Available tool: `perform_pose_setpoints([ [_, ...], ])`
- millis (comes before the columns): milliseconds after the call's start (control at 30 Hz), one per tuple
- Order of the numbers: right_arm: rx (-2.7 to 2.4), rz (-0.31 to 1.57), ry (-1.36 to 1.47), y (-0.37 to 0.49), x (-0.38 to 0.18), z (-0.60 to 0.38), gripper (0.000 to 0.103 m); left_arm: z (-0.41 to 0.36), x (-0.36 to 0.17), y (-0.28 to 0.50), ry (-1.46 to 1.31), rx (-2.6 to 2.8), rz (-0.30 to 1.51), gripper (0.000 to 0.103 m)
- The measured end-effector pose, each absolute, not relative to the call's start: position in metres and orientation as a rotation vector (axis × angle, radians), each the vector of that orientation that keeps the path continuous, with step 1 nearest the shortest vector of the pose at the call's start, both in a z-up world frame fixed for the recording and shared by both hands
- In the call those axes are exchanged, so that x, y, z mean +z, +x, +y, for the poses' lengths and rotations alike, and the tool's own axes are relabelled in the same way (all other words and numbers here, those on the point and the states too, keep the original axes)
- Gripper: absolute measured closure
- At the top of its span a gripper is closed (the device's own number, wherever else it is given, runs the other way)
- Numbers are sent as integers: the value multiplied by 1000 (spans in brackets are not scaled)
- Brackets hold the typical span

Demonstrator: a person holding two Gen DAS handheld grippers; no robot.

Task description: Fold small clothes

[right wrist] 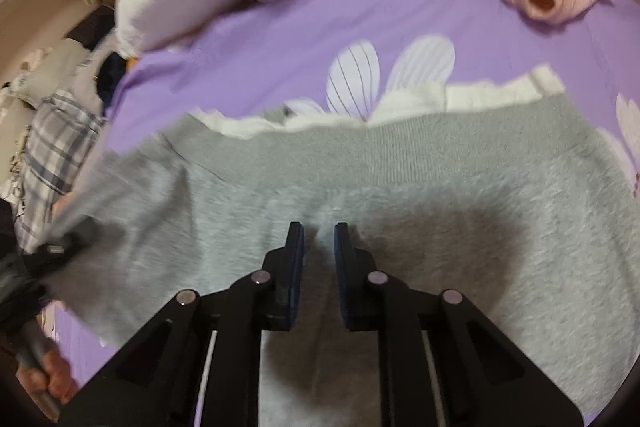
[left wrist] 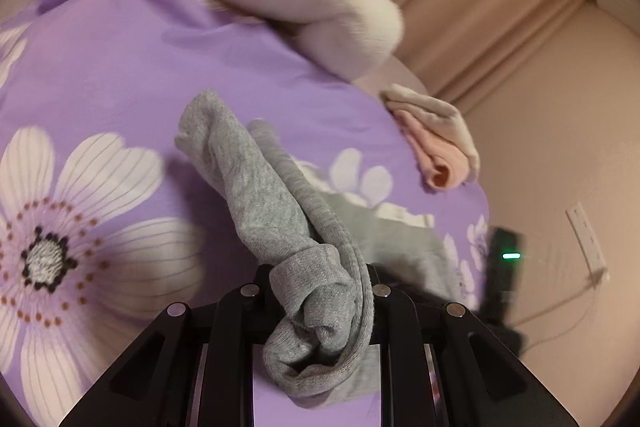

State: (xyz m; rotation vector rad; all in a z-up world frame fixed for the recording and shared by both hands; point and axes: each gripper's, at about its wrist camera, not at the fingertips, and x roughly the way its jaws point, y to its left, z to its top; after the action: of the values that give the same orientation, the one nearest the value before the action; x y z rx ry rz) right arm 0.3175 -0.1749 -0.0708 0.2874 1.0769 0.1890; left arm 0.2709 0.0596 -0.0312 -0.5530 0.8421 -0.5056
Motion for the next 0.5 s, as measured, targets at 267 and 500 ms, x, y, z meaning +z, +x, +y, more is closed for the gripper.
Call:
perform_pose_setpoints([
  [267, 222, 1063, 286, 306, -65, -180, 88, 37, -20, 273, -493, -508, 841, 85],
  [500, 299, 1067, 252, 267, -71, -172, 85, 14, -8, 266, -430, -525, 823, 85],
])
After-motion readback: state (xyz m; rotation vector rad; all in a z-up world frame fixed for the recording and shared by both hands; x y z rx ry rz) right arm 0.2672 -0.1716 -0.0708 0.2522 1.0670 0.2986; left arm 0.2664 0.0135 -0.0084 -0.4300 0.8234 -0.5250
